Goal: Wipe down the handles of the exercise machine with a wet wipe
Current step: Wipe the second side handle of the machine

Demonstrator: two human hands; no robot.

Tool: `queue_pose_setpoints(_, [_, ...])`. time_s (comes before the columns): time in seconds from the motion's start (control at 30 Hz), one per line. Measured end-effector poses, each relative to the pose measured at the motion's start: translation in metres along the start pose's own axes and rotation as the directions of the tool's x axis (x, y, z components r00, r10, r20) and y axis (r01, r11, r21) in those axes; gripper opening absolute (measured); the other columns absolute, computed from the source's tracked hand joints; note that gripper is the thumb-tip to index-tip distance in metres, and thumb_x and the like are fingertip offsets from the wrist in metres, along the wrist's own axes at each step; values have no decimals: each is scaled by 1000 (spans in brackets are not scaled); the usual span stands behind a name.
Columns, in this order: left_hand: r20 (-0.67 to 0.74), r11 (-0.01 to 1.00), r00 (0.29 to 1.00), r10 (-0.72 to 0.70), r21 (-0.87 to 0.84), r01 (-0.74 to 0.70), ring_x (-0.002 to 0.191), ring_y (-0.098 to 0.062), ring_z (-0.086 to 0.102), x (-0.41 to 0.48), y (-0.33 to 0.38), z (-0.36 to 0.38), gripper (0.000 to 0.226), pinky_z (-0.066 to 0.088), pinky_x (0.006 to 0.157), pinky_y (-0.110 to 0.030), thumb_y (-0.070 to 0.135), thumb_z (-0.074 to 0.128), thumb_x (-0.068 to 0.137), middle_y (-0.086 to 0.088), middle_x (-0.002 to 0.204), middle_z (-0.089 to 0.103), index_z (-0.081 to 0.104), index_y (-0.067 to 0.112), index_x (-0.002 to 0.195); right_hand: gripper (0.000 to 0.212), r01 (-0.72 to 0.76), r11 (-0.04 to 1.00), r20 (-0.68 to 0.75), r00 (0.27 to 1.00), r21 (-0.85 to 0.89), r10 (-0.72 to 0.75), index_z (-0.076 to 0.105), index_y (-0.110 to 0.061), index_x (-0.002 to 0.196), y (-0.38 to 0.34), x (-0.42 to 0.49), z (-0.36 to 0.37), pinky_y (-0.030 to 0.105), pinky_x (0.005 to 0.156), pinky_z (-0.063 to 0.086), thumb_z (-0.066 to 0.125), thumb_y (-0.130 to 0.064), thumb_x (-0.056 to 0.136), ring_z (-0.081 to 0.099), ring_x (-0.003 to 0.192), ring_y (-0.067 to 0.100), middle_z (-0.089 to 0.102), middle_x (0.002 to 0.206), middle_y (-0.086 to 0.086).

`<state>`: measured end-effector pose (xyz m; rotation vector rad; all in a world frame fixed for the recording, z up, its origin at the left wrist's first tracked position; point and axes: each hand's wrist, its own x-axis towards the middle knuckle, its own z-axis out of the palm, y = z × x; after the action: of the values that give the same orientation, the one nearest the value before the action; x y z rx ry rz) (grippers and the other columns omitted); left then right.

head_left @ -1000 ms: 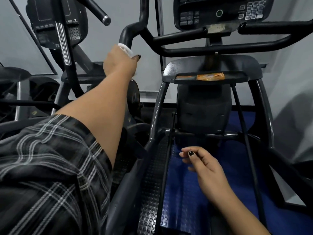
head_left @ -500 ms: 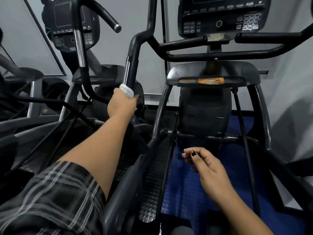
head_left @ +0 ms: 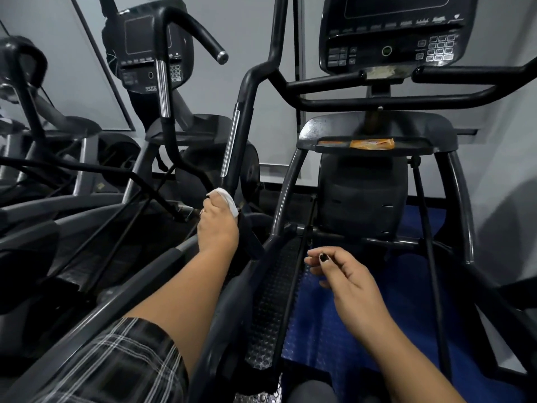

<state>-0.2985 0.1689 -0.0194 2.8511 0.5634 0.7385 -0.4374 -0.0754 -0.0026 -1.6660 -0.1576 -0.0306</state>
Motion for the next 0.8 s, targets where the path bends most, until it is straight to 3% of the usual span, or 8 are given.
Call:
queue_pose_setpoints(0.07, [64,1000,998,-25,21,24,102,-34,63,-9,-4,-5,59,52,76,-37,31,61,95,-20,120,53,32,-5,131,30,10,1000,4,1000,9,-10,68,-42,95,-2,-7,0,31,89,50,46,-23,100,64,100,2,71,102,-16])
queue_pose_setpoints(0.2, [165,997,985,-50,60,40,110,-34,59,-29,-15,-12,79,49,82,-40,58,53,90,-20,126,52,28,-4,133,29,3,1000,1,1000,22,-3,69,-40,96,-2,-17,-1,32,90,50,46,-22,100,64,99,2,71,102,-16])
queue_pose_setpoints(0.33, [317,997,945,-78,-4,83,132,-33,41,-40,-16,-25,127,40,103,-45,82,61,65,-18,142,39,13,-4,145,26,-18,1000,13,1000,25,18,68,-36,99,-6,-21,1,29,90,50,46,-22,101,64,99,0,71,100,-17])
queue_pose_setpoints(0.4, [430,983,898,-91,-108,151,136,-34,37,-31,-17,-31,140,37,110,-45,81,69,58,-20,147,34,7,-5,149,25,-8,999,18,1000,32,8,68,-35,99,-9,-22,2,26,88,49,47,-22,100,64,98,-1,71,100,-18])
queue_pose_setpoints(0.5, [481,976,874,-74,-144,161,133,-36,41,-22,-20,-30,118,39,109,-43,56,76,74,-22,145,36,9,-7,147,24,-2,999,18,1000,39,1,68,-35,100,-11,-23,5,24,85,48,47,-23,100,64,97,-2,70,100,-18])
queue_pose_setpoints(0.6, [314,1000,949,-23,-10,27,131,-32,44,-29,-20,-23,81,39,103,-37,30,64,92,-20,143,38,16,-9,144,25,-1,1000,23,1000,27,0,68,-33,100,-10,-23,8,23,84,49,48,-20,100,64,96,-3,71,99,-19])
queue_pose_setpoints(0.7, [167,990,984,57,-134,-35,118,-32,53,-19,-21,-19,63,45,93,-38,38,61,93,-18,130,48,34,-5,131,25,-9,1000,17,1000,22,9,69,-32,99,-6,-17,6,24,88,50,48,-20,100,64,98,-2,71,99,-17])
queue_pose_setpoints(0.8, [105,965,994,24,-261,5,108,-31,58,9,-9,-19,58,51,86,-41,48,63,88,-14,118,55,43,2,116,27,-31,999,-16,999,28,31,70,-33,99,2,-7,-2,26,87,49,48,-18,100,65,96,-1,72,99,-15])
